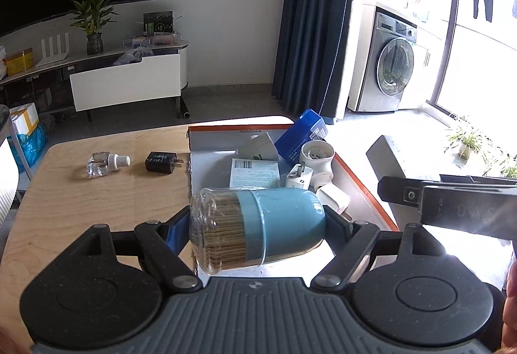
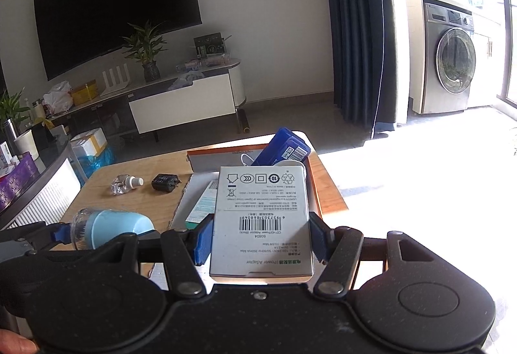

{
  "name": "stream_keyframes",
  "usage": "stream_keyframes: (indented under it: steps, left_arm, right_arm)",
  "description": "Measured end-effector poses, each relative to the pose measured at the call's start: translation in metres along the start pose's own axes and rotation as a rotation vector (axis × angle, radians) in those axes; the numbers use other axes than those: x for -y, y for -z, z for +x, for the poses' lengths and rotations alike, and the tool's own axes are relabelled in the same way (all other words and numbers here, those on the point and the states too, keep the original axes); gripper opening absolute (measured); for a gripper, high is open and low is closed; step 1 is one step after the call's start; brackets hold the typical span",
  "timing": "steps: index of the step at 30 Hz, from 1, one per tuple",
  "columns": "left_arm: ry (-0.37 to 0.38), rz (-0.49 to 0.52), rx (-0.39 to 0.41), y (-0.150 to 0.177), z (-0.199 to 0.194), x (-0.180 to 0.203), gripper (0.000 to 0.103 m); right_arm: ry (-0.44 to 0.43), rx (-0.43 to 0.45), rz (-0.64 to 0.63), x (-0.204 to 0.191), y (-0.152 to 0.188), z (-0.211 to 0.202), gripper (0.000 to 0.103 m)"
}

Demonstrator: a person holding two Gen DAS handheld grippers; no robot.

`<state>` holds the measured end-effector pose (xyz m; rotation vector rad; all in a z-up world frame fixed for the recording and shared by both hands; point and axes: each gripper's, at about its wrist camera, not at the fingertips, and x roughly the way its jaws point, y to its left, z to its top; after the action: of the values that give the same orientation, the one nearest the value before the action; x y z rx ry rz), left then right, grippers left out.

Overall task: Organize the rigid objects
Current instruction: 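Carry the bottle with left tool while right tool carries the white box over the box, then release the white box into the box with right tool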

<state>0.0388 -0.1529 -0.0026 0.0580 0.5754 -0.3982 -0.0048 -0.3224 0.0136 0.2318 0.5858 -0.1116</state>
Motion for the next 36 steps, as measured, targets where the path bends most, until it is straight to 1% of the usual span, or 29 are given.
stream_keyframes:
  steps: [13, 18, 22, 26, 30, 31, 32, 33, 36]
  left_arm:
    - [0.016, -0.005, -0.062, 0.002, 0.024, 0.007, 0.083]
    - [0.022, -0.009, -0.086, 0.003, 0.033, 0.007, 0.083]
    - [0.031, -0.007, -0.101, 0.003, 0.039, 0.009, 0.083]
    - [0.047, -0.001, -0.122, 0.004, 0.048, 0.013, 0.083]
    - [0.096, 0.0, -0.148, 0.004, 0.058, 0.019, 0.083]
    - [0.103, 0.009, -0.145, 0.003, 0.058, 0.021, 0.084]
    - [0.102, 0.011, -0.143, 0.003, 0.058, 0.022, 0.09]
    - [0.097, 0.008, -0.141, 0.002, 0.057, 0.022, 0.092]
    - [0.089, -0.011, -0.125, -0.004, 0.053, 0.017, 0.092]
  right_arm:
    - [0.023, -0.047, 0.002, 0.001, -0.002, 0.027, 0.071]
    - [0.016, -0.065, 0.0, 0.001, -0.004, 0.039, 0.072]
    - [0.012, -0.056, 0.002, 0.001, -0.006, 0.042, 0.072]
    - [0.031, -0.051, 0.015, 0.006, -0.008, 0.044, 0.072]
    - [0.048, -0.043, 0.036, 0.012, -0.01, 0.045, 0.074]
    - [0.05, -0.04, 0.038, 0.013, -0.011, 0.045, 0.074]
    - [0.051, -0.038, 0.039, 0.013, -0.013, 0.045, 0.074]
    - [0.053, -0.035, 0.038, 0.013, -0.014, 0.045, 0.075]
    - [0.055, -0.025, 0.039, 0.011, -0.015, 0.045, 0.078]
